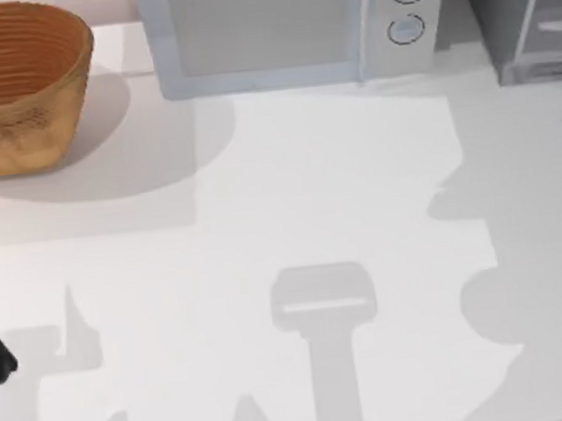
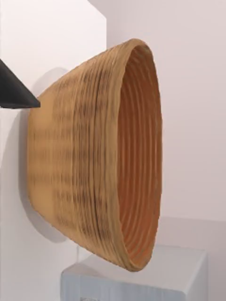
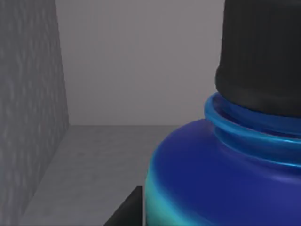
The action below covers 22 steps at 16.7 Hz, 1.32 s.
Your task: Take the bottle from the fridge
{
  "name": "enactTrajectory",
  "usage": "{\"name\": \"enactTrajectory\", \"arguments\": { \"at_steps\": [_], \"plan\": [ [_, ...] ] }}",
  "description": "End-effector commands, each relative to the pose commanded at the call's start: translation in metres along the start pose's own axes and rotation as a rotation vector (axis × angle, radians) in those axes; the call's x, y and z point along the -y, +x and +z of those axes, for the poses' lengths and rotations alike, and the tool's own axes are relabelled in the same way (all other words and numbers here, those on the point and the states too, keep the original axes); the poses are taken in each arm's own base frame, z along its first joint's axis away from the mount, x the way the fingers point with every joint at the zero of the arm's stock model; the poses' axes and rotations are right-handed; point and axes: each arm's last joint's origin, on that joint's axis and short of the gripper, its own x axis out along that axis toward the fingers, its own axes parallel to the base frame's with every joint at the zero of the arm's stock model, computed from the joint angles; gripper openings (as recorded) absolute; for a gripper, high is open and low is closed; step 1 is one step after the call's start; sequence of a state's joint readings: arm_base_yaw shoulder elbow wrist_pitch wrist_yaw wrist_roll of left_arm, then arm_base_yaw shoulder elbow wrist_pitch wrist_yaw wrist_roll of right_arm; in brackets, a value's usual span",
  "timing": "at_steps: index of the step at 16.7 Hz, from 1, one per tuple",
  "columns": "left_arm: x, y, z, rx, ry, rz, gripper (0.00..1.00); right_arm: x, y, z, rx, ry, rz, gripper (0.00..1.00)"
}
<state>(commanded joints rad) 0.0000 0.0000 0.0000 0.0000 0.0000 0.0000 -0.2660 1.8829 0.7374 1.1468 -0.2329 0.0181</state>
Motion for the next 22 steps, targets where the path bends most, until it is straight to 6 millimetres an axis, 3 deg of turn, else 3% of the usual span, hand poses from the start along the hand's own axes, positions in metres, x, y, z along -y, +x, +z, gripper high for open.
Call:
{"name": "enactTrajectory", "arguments": {
  "at_steps": [6,11,14,17,19,22],
  "plan": [
    [0.0,0.0,0.0,0.0,0.0,0.0,1.0,-0.003,0.0,0.0,-0.005,0.002,0.005,0.0],
    [0.0,0.0,0.0,0.0,0.0,0.0,1.0,-0.017,-0.023,0.031,-0.002,-0.006,0.005,0.0],
    [0.0,0.0,0.0,0.0,0.0,0.0,1.0,-0.032,-0.058,0.059,0.006,-0.011,0.003,0.0],
    [0.0,0.0,0.0,0.0,0.0,0.0,1.0,-0.049,-0.106,0.078,0.013,-0.012,0.001,0.0],
    [0.0,0.0,0.0,0.0,0.0,0.0,1.0,-0.059,-0.142,0.081,0.015,-0.01,0.001,0.0],
    [0.0,0.0,0.0,0.0,0.0,0.0,1.0,-0.07,-0.19,0.069,0.02,-0.006,0.002,0.0]
  ]
}}
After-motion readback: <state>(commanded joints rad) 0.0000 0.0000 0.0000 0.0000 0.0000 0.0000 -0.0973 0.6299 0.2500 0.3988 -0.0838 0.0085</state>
